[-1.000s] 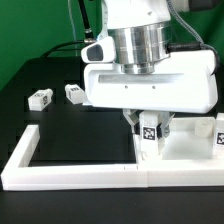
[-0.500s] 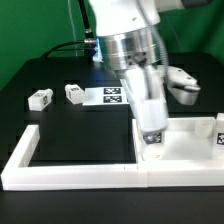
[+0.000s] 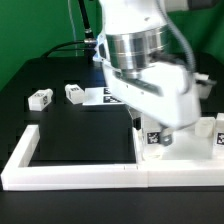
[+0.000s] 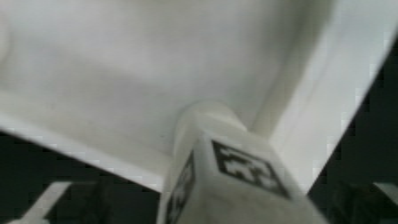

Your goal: Assemble square table

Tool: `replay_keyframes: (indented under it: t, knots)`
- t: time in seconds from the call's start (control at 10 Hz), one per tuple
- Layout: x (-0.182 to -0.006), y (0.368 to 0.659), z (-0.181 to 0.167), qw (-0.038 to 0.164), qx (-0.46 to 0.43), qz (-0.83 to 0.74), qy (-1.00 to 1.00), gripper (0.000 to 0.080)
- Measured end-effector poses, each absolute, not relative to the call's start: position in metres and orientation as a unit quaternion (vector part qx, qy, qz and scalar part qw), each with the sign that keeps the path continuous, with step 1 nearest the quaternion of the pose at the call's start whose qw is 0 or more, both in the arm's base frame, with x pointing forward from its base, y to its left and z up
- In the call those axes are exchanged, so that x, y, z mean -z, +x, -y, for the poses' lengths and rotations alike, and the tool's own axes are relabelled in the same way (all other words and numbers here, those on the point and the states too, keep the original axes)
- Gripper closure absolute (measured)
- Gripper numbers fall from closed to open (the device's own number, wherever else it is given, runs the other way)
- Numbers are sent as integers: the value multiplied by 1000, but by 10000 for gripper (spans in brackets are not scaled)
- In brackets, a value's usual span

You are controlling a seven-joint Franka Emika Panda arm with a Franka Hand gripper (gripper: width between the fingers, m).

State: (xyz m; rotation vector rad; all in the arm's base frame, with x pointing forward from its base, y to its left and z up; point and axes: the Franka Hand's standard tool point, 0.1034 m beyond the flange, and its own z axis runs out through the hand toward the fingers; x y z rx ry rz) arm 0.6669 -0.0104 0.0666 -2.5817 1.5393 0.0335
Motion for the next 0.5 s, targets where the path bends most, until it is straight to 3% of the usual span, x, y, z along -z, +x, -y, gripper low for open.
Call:
replay_keyframes:
  t: [0.5]
  knots:
    - [-69, 666, 8, 68, -2, -349, -935, 150]
